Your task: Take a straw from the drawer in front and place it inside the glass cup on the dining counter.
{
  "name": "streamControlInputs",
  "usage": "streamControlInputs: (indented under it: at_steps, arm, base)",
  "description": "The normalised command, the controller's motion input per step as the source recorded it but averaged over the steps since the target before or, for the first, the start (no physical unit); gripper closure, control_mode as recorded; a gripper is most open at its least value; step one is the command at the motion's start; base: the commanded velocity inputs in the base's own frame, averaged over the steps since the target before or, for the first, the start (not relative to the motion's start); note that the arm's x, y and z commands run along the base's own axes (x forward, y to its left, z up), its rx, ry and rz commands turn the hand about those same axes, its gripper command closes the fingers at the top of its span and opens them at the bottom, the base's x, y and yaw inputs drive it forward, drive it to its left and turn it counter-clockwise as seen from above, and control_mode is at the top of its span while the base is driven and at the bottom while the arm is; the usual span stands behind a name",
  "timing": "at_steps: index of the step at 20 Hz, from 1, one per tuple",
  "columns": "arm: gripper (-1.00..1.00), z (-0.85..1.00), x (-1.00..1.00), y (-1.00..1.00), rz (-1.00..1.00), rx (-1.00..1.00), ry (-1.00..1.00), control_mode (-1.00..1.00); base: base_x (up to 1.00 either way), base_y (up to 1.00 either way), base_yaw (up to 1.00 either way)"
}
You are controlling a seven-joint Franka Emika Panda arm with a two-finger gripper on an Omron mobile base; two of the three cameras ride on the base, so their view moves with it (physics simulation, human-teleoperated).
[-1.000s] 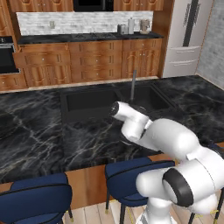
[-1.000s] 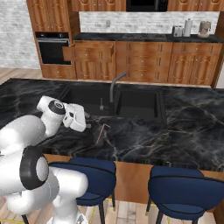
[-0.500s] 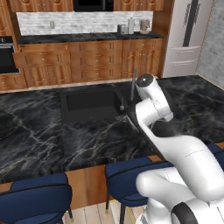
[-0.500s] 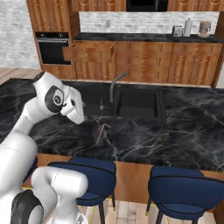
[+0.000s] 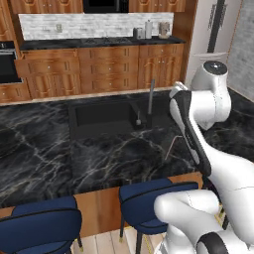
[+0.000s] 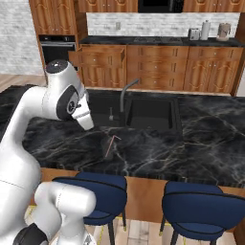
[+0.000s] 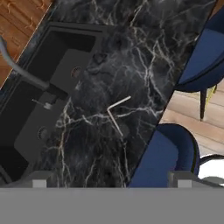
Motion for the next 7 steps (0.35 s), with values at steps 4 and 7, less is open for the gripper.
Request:
streamControlInputs:
  at_steps: [4,7]
  arm:
    - [-1.0,0.0,-0.08,0.0,0.31,0.15,0.0,-1.0]
    - [-1.0,-0.24,0.0,0.0,0.32,0.01,0.0,-1.0]
  base:
    - [0.0,0.0,0.0]
    - [0.0,0.0,0.0]
